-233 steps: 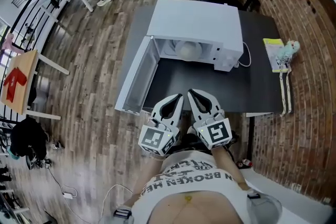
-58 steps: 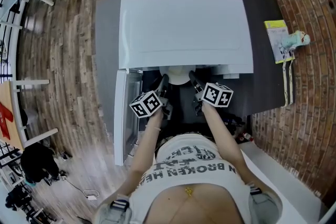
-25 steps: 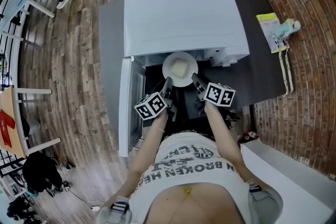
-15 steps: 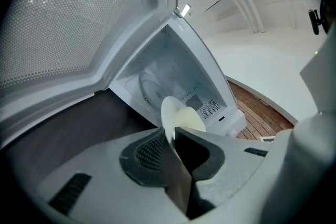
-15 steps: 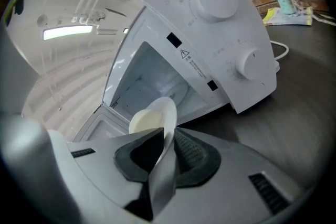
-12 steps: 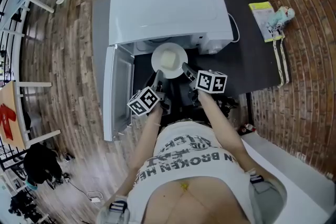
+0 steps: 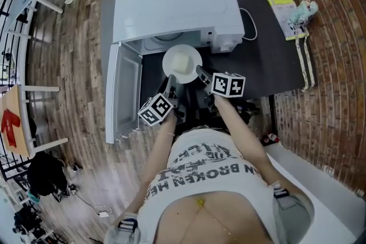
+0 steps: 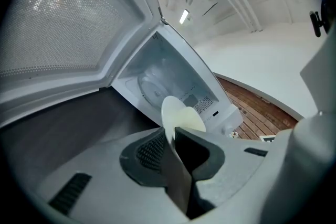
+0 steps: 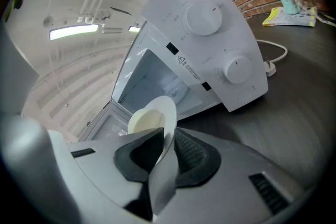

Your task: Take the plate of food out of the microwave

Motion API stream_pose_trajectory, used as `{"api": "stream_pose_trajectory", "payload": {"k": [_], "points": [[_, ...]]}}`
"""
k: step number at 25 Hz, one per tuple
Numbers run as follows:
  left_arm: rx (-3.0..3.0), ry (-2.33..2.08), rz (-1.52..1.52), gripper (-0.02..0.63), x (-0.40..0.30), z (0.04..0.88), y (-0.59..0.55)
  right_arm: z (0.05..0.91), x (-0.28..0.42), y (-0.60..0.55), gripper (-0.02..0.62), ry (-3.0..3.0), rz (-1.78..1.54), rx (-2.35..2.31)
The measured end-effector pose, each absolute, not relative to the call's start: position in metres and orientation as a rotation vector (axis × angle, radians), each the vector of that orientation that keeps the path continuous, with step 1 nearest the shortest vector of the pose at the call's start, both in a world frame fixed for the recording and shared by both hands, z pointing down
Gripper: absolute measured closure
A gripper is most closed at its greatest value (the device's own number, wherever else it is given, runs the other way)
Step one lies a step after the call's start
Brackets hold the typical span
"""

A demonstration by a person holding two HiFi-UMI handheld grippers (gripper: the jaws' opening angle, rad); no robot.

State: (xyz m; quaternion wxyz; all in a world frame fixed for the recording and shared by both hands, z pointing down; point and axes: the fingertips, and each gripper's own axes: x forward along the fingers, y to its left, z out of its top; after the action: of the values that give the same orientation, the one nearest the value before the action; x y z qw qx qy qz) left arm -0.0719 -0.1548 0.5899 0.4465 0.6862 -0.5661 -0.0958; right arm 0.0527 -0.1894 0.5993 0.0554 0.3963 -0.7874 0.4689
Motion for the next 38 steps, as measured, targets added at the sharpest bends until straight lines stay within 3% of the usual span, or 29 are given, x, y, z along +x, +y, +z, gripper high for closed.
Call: {"api": "stream_pose_trajectory", "payload": {"k": [12,38], "points": [[1.628,-1.442,-0.295,0.548,-0.052,0.595,-0.12,0.602,0.068,-0.165,0.535,-2.415,1.415,1.108],[1.624,-1.389,-0.286,0.548,-0.114,0.596,-0.103,0.597,0.01,-0.143,0.54,-2.392,1.441,1.182]]}}
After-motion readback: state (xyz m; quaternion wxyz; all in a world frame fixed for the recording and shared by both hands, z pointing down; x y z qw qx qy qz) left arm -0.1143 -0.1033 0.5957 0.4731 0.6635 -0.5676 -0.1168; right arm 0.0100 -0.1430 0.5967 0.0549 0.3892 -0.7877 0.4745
